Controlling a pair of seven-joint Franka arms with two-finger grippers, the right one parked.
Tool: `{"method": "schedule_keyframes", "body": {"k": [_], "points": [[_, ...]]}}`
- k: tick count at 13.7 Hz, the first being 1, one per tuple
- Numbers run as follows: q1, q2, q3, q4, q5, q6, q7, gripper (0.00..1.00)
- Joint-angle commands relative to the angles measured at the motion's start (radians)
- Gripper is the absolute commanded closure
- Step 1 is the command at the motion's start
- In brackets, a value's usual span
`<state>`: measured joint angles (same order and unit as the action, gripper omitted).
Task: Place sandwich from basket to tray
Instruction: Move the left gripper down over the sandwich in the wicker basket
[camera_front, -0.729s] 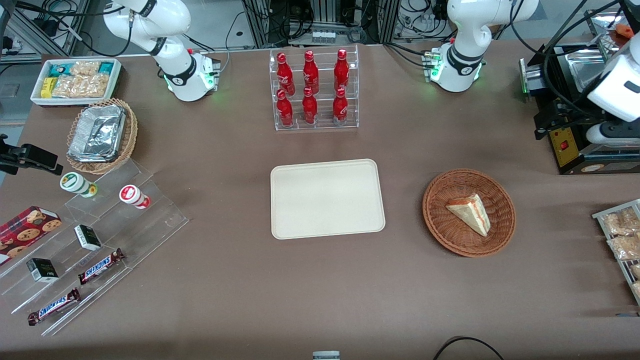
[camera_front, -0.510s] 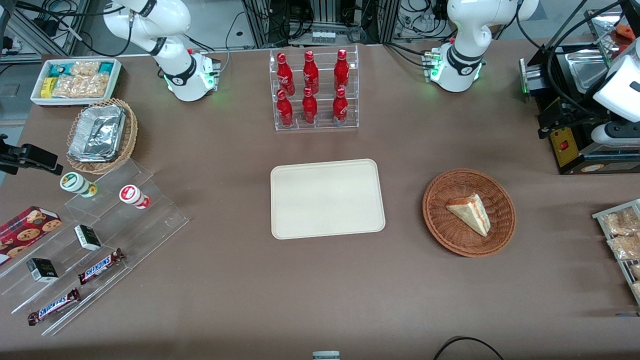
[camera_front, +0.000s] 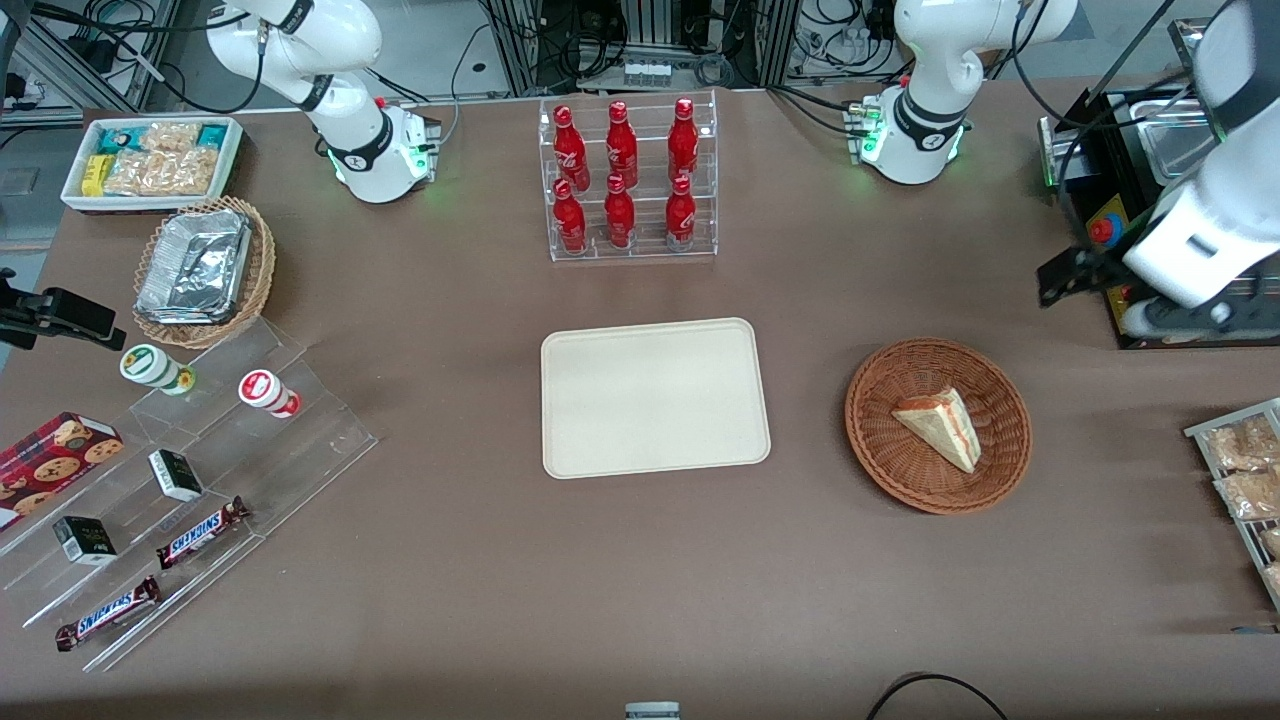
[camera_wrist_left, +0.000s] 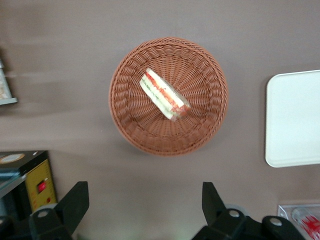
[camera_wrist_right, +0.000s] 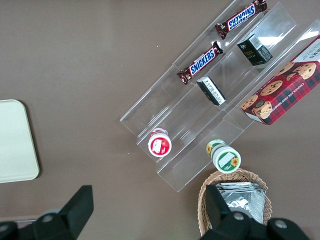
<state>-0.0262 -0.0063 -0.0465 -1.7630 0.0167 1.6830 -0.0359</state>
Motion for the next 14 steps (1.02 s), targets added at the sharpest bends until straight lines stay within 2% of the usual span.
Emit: {"method": "schedule_keyframes", "body": {"k": [1,6,9,12,14], "points": [[0.002,-0.020,-0.001,-0.160,-0.006,0.180,-0.028,0.00],[-0.001,-0.015,-0.004,-0.429,-0.011,0.586,-0.439,0.00],[-0.008,0.080,-0.027,-0.454,-0.008,0.737,-0.692,0.00],[-0.008,0.138,-0.035,-0.498,-0.009,0.886,-0.783,0.00],[-0.009,0.176,-0.036,-0.507,-0.004,0.905,-0.782,0.00]]}}
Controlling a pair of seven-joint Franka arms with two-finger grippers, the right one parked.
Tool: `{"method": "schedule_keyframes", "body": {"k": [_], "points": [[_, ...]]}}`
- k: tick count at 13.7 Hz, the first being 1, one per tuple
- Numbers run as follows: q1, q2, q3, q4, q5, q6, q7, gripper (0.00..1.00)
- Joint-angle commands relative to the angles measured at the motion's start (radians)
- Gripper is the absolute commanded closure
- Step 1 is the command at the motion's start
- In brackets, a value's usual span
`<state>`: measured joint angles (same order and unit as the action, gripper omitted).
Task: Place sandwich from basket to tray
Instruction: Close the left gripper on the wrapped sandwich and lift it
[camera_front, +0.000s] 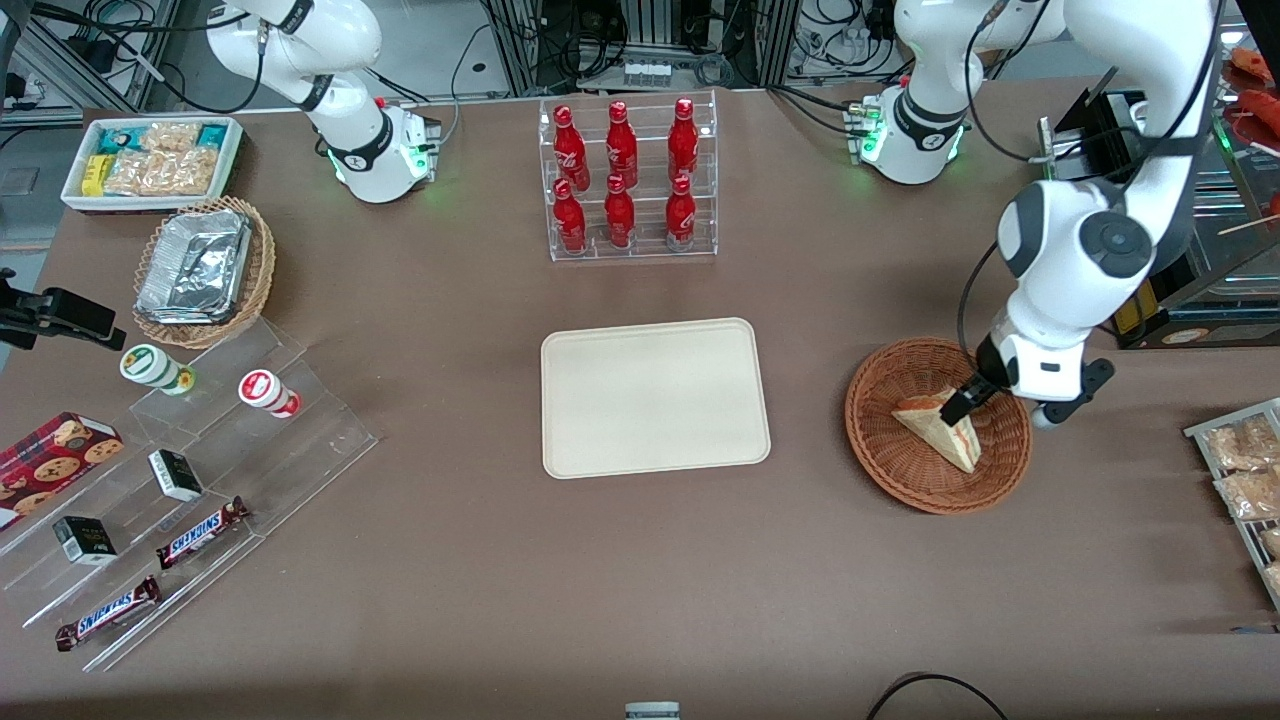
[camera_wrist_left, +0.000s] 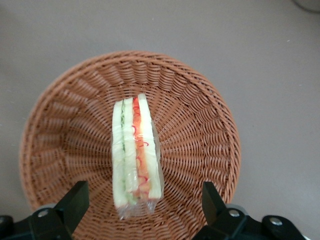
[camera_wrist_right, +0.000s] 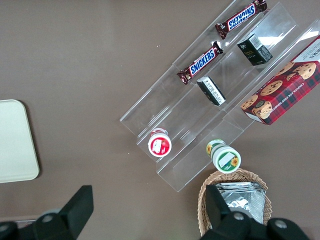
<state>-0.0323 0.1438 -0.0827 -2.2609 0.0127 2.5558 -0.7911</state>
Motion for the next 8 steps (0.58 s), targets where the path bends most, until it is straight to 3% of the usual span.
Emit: {"method": "schedule_keyframes", "body": {"k": [1,7,8], "points": [[-0.003,0.040,0.000,-0.012,0.001,0.037,-0.024,0.00],[0.002,0.111,0.003,-0.029,0.001,0.108,-0.028,0.02],[0.002,0.120,0.003,-0.023,0.001,0.116,-0.030,0.36]]}}
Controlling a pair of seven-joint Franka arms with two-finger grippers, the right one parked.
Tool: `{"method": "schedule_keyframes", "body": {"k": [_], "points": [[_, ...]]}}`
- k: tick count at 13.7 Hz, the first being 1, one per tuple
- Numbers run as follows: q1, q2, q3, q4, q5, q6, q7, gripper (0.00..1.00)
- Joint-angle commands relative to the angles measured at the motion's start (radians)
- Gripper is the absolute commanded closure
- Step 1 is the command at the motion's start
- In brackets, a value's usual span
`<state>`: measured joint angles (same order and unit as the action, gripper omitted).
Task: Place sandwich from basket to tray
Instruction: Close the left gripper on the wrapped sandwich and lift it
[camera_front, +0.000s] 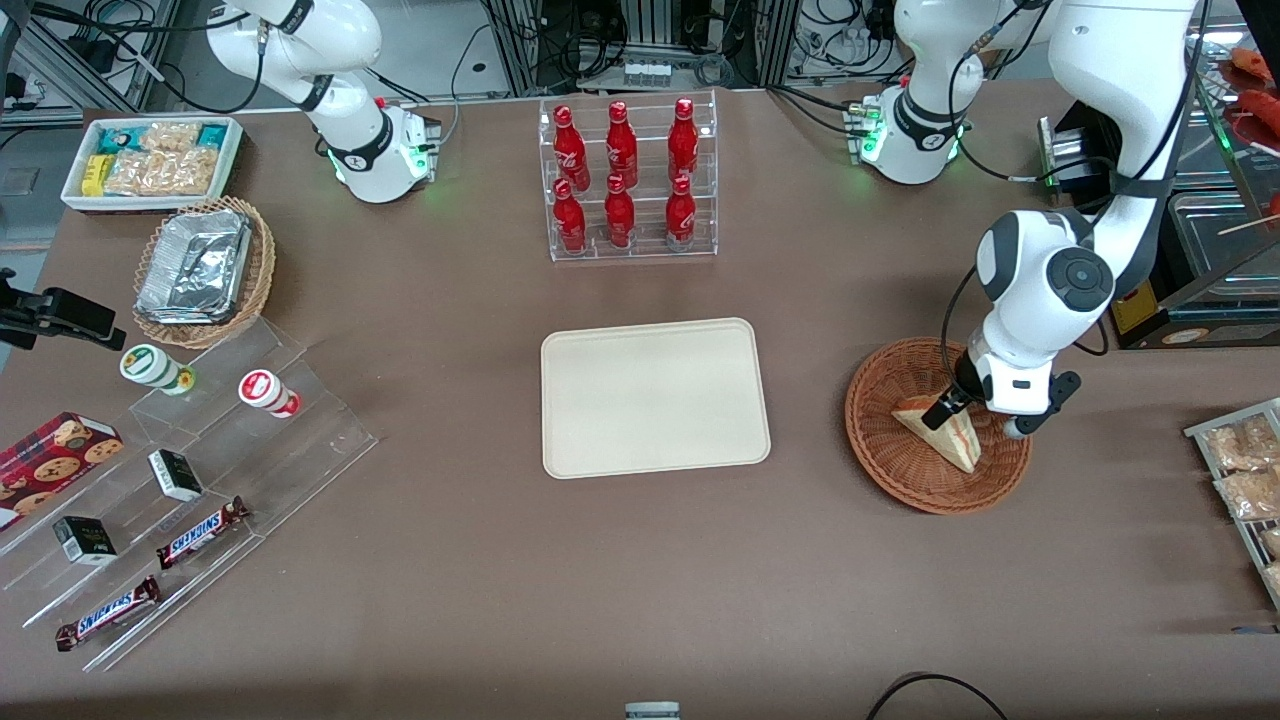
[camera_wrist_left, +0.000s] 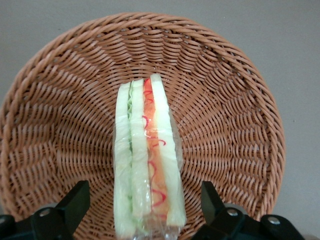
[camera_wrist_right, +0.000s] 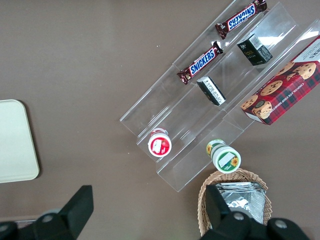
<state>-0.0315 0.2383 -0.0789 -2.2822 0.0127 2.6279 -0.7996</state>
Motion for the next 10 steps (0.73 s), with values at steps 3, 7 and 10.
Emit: {"method": "schedule_keyframes", "body": {"k": [3,7,10], "points": [[0.001,0.026,-0.001,0.009,0.001,0.047,-0.038,1.00],[-0.002,-0.060,-0.027,0.070,0.010,-0.079,-0.024,1.00],[-0.004,-0.086,-0.111,0.313,0.013,-0.419,-0.027,1.00]]}}
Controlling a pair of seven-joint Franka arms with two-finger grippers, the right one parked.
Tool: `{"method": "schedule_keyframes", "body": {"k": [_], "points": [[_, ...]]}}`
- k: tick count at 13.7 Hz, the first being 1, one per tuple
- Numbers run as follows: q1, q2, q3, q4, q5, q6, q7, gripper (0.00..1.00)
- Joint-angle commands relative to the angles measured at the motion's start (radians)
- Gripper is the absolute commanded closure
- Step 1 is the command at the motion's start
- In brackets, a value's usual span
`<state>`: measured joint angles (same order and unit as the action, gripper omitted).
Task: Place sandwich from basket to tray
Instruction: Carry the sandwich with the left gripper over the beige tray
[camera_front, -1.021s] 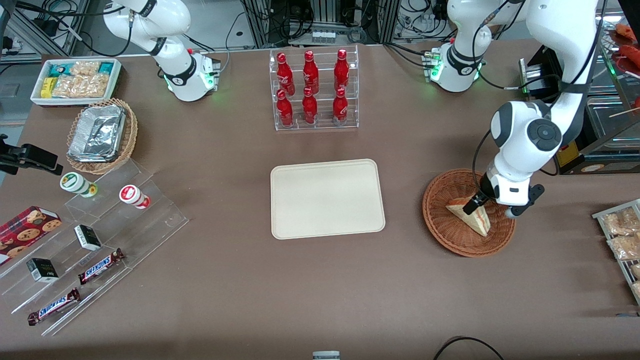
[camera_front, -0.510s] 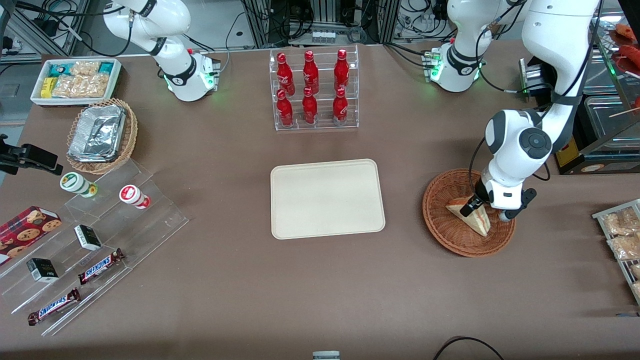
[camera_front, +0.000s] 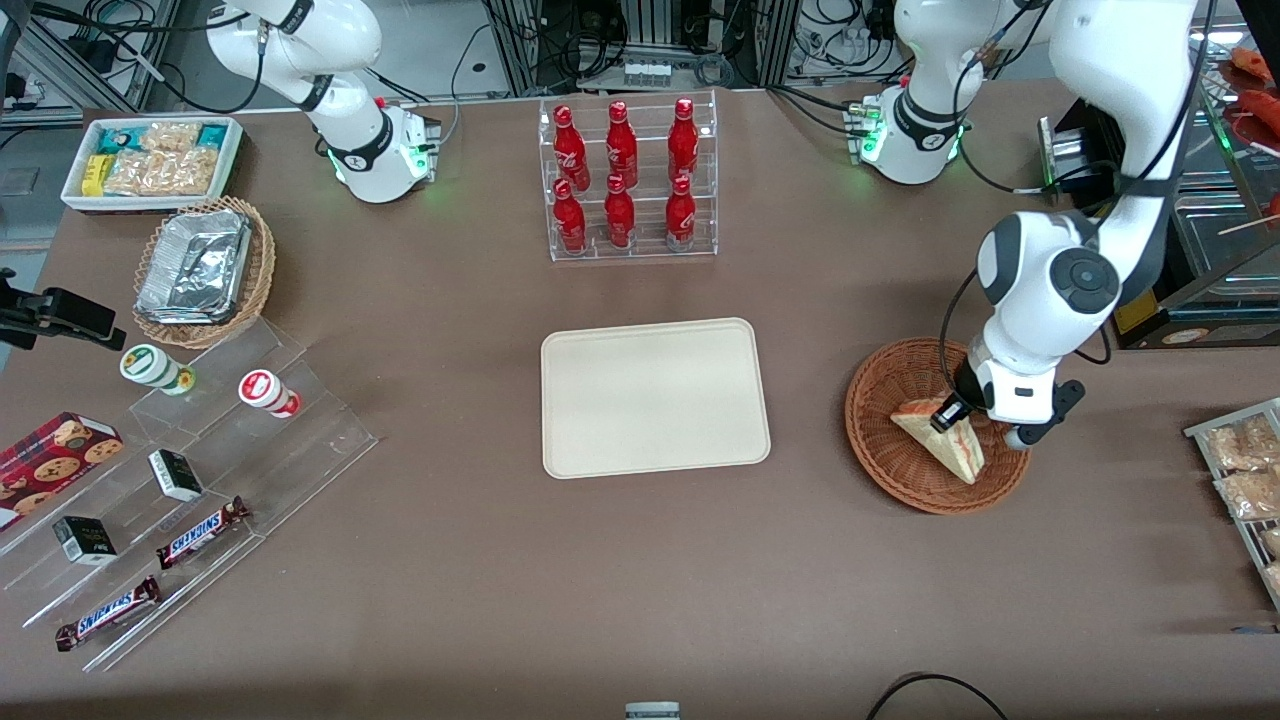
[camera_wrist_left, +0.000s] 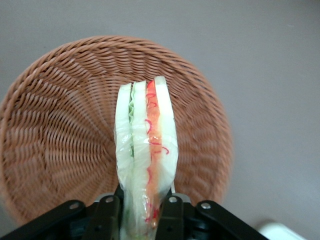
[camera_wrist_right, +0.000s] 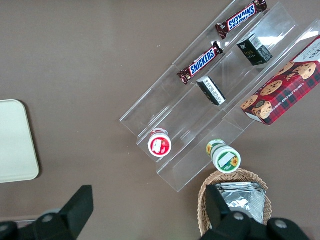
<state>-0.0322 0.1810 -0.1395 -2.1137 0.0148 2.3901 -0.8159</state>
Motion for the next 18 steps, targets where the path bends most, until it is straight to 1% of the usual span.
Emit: {"method": "schedule_keyframes", "body": {"k": [1,2,4,6,9,13,14,16,18], "points": [[-0.011,-0.018,-0.078,0.225,0.028,-0.248,-0.012,1.00],[-0.038,0.021,-0.103,0.324,0.049,-0.305,-0.015,1.00],[-0.138,0.092,-0.108,0.467,0.051,-0.366,-0.023,1.00],[-0.237,0.156,-0.108,0.532,0.059,-0.384,-0.029,1.00],[-0.363,0.253,-0.108,0.583,0.073,-0.374,-0.031,1.00],[-0.492,0.399,-0.103,0.669,0.076,-0.325,-0.048,1.00],[-0.512,0.425,-0.103,0.678,0.091,-0.313,-0.063,1.00],[-0.549,0.478,-0.103,0.675,0.146,-0.266,-0.092,1.00],[-0.554,0.526,-0.103,0.667,0.151,-0.215,-0.092,1.00]]}}
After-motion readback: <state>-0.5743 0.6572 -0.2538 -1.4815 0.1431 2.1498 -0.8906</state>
